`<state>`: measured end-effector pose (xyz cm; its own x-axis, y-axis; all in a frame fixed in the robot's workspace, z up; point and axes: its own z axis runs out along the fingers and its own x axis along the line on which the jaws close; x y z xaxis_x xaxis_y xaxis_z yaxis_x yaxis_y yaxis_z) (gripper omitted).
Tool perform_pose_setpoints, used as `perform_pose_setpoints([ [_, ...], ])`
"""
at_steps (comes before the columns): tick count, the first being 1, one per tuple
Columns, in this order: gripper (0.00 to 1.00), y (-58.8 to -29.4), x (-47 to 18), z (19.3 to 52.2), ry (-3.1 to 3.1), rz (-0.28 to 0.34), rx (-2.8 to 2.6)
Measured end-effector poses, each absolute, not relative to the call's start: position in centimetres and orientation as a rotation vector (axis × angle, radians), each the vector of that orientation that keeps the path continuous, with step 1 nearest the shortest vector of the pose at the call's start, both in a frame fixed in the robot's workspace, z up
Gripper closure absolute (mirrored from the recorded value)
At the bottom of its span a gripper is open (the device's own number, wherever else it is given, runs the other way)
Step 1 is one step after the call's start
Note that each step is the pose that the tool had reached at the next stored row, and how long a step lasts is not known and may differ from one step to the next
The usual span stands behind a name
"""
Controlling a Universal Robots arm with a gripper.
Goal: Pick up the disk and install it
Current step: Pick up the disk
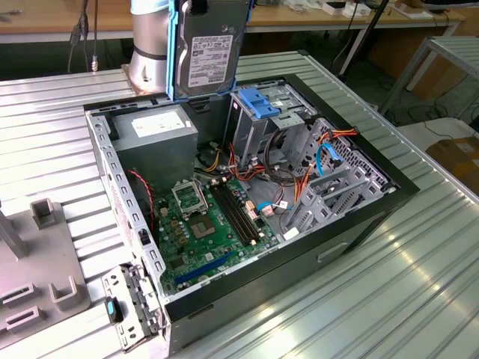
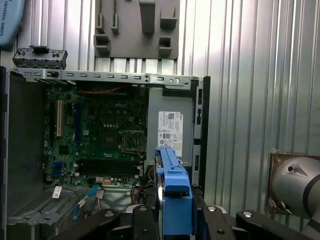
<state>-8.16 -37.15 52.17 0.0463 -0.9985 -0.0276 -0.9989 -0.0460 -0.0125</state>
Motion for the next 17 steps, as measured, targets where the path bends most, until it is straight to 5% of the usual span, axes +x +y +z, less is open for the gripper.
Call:
perform_pose_setpoints([
  [17,0.64,-37.1,-5.2,52.2,2.15,0.018,-2.252],
])
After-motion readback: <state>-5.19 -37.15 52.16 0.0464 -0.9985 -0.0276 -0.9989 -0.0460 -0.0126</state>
